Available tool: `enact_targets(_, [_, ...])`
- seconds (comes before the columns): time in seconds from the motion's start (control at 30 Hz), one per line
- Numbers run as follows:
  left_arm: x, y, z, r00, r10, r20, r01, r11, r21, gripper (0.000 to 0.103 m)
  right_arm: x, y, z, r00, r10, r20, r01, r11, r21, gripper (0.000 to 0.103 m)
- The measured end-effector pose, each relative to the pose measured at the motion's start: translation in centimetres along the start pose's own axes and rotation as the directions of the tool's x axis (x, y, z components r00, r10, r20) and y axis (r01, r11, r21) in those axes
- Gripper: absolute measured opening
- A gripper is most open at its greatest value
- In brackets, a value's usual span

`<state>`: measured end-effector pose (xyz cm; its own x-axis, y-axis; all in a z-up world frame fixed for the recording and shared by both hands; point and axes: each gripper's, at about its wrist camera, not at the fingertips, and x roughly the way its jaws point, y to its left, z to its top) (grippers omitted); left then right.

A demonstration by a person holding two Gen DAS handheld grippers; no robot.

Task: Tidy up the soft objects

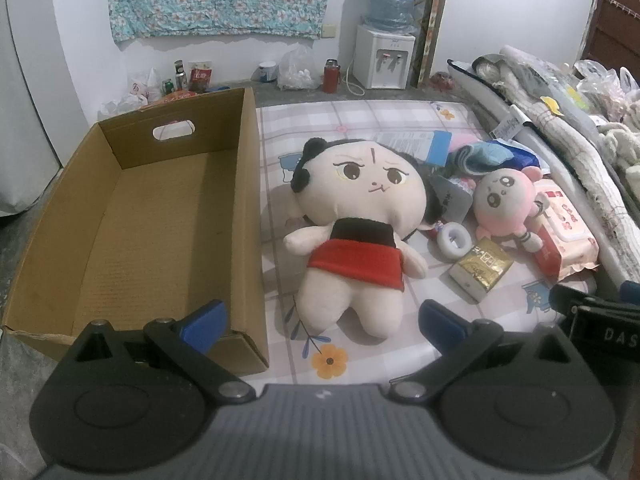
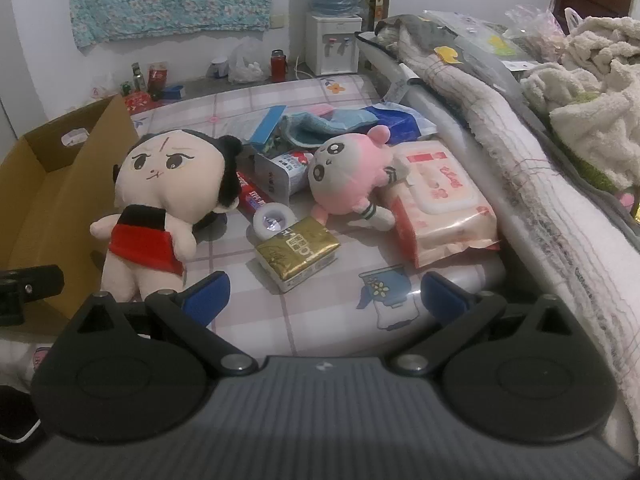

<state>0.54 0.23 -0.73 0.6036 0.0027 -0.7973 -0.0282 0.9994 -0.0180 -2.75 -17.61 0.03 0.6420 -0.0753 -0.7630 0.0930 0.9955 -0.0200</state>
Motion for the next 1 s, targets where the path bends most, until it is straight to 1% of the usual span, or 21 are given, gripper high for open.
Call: enact_targets(1.0, [0.55,-0.60,-0.03,1.000,0.011,0.003,-0.011,1.000,0.008,0.103,-0.03,-0.49,0.28,1.000,-0.007,0.006,0.007,1.000,-0.011,0.102])
